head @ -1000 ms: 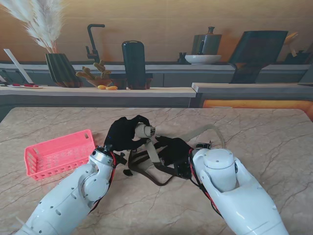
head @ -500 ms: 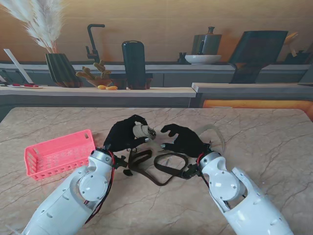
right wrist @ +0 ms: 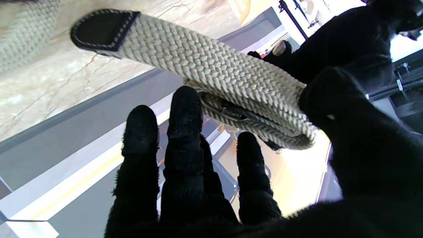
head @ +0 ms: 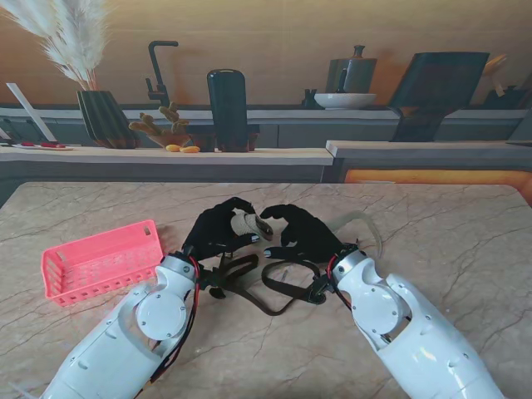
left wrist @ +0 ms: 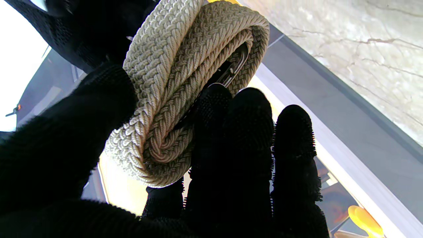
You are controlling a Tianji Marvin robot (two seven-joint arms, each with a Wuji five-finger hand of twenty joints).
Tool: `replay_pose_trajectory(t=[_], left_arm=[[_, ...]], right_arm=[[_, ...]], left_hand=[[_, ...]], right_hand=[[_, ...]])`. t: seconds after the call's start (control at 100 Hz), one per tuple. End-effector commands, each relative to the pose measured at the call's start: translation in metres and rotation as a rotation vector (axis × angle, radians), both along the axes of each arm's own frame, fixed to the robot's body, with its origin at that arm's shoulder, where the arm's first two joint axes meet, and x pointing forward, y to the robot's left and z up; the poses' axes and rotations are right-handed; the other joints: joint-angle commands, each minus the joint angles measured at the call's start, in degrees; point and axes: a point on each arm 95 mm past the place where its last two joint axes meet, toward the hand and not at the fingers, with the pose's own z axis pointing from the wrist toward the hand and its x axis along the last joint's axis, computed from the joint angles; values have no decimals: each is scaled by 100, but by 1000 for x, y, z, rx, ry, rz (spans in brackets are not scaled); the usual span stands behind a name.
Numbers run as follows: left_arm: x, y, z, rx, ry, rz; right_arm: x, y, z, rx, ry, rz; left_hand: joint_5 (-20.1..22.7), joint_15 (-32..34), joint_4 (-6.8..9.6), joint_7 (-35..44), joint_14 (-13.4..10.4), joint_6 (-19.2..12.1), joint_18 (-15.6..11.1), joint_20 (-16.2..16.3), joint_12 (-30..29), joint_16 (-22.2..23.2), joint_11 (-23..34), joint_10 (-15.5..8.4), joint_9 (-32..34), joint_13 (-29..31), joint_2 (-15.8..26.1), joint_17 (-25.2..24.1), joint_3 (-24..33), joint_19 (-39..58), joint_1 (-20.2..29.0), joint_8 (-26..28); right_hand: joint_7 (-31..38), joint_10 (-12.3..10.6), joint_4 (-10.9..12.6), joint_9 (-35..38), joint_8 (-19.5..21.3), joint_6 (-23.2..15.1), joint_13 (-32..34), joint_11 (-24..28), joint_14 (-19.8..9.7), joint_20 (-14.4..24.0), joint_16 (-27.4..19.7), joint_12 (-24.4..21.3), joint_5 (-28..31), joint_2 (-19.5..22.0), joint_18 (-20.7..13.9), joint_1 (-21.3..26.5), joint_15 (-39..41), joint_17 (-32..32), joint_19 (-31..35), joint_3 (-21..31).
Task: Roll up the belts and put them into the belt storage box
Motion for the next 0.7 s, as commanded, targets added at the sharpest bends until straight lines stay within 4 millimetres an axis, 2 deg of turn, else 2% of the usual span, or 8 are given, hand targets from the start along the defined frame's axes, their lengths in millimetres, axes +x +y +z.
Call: replay_pose_trajectory(t=[0.0, 0.28, 0.48, 0.51, 0.53, 0.61, 0.69], left_arm=[[-2, -8, 2, -15, 2, -10], [-4, -12, 2, -85, 61, -27], [-7, -14, 3, -141, 110, -29], [-7, -15, 3, -151, 118, -28], [-7, -15, 3, -159, 124, -28], [-8, -17, 3, -188, 147, -24], [-9, -18, 2, -205, 159, -19]], right_arm=[[3, 6, 3, -1, -18, 16], [10, 15, 0, -17, -22, 24], [12, 19, -3, 26, 31, 27], [12, 19, -4, 31, 39, 29], [12, 19, -4, 34, 45, 32], [13, 21, -5, 48, 65, 33], [13, 22, -6, 59, 83, 31]], left_hand=[[563, -10, 716, 1116, -257, -61, 36, 78, 166, 120, -8, -167, 30, -60, 815, -61, 825, 151, 696, 730], [564, -46, 708, 1098, -235, -54, 43, 82, 183, 127, -54, -149, 26, -86, 827, -97, 792, 112, 737, 745], [548, -92, 691, 1061, -229, -43, 47, 87, 206, 132, -100, -156, 4, -123, 860, -127, 745, 71, 755, 748], [542, -112, 683, 1050, -224, -43, 40, 87, 206, 130, -116, -161, -7, -141, 877, -137, 726, 59, 762, 750], [538, -121, 682, 1042, -223, -45, 41, 86, 203, 129, -130, -171, -11, -142, 878, -140, 717, 51, 768, 751], [526, -170, 670, 1017, -218, -56, 44, 84, 206, 123, -173, -167, -23, -162, 902, -161, 677, 15, 802, 765], [507, -211, 662, 998, -211, -85, 40, 86, 211, 119, -209, -171, -39, -180, 922, -167, 647, -6, 822, 787]], right_hand=[[39, 80, -255, -187, -80, 119, 115, 141, -206, -35, -24, -62, -49, -313, -270, -32, 156, 116, 45, 291], [200, 187, -239, 370, -99, 315, 555, 703, -470, -83, 63, 88, 619, -103, -438, 225, 560, 557, 213, 733], [691, -47, -234, 1540, 25, -230, 1129, 1128, -453, -98, 64, 245, 1810, 27, -411, 363, 650, 941, 446, 1205], [951, -107, -590, 1750, -395, -367, 1228, 1097, -445, -107, 146, 324, 1955, -20, -412, 432, 661, 995, 516, 1174], [1082, -134, -698, 1821, -559, -429, 1271, 1087, -444, -104, 186, 347, 2005, -38, -412, 461, 691, 1018, 546, 1140], [1316, -179, -877, 2040, -738, -563, 1388, 1114, -432, -47, 322, 387, 2163, -75, -416, 543, 905, 1088, 662, 994], [1355, -184, -904, 2139, -809, -577, 1390, 1116, -380, -8, 434, 403, 2251, -118, -378, 495, 1091, 1070, 714, 856]])
